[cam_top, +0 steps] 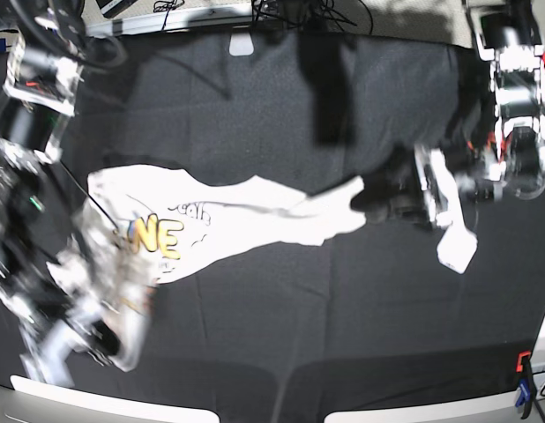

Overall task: Layout the t-shirt on the table in an organized manner, then fold the t-shirt properly
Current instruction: 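Lift the shirt with both grippers and stretch it between them, then raise the shirt high with both grippers, letting it hang down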

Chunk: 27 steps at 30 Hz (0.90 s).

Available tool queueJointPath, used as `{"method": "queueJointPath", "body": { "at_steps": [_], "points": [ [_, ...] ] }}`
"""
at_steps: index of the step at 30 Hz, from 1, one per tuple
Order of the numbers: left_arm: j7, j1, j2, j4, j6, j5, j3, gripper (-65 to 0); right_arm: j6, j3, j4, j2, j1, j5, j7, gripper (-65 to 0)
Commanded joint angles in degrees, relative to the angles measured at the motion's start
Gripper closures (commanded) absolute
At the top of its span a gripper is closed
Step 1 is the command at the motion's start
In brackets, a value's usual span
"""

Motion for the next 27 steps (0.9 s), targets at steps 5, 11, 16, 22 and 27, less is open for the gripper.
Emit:
{"method": "queueJointPath", "body": {
  "at_steps": [5,11,16,22,27],
  "points": [
    [-1.08,4.2,-1.14,13.44,-0.5,-1.91,-0.35,0.0,0.26,-2.97,0.83,-7.69,7.13,-1.53,1.62,0.0],
    [-1.08,5.11,-5.79,19.71,-0.7,-0.24,-5.86,0.0,0.26,-3.72,0.83,-18.01,10.19,-1.44,1.64,0.0],
    [-1.08,5.49,-10.23,19.71,-0.66,-0.98,-17.38,0.0,0.31,-3.72,0.83,-28.72,10.71,-1.55,2.99,0.0],
    [-1.08,7.48,-12.02,19.67,-0.46,-1.91,-26.97,0.0,0.22,-8.68,0.44,-29.84,11.58,-6.32,5.33,0.0],
    [-1.08,11.8,-11.65,19.67,-0.46,-1.91,-26.91,0.0,0.22,-9.29,0.42,-29.84,11.58,-14.21,5.01,0.0]
  ]
}}
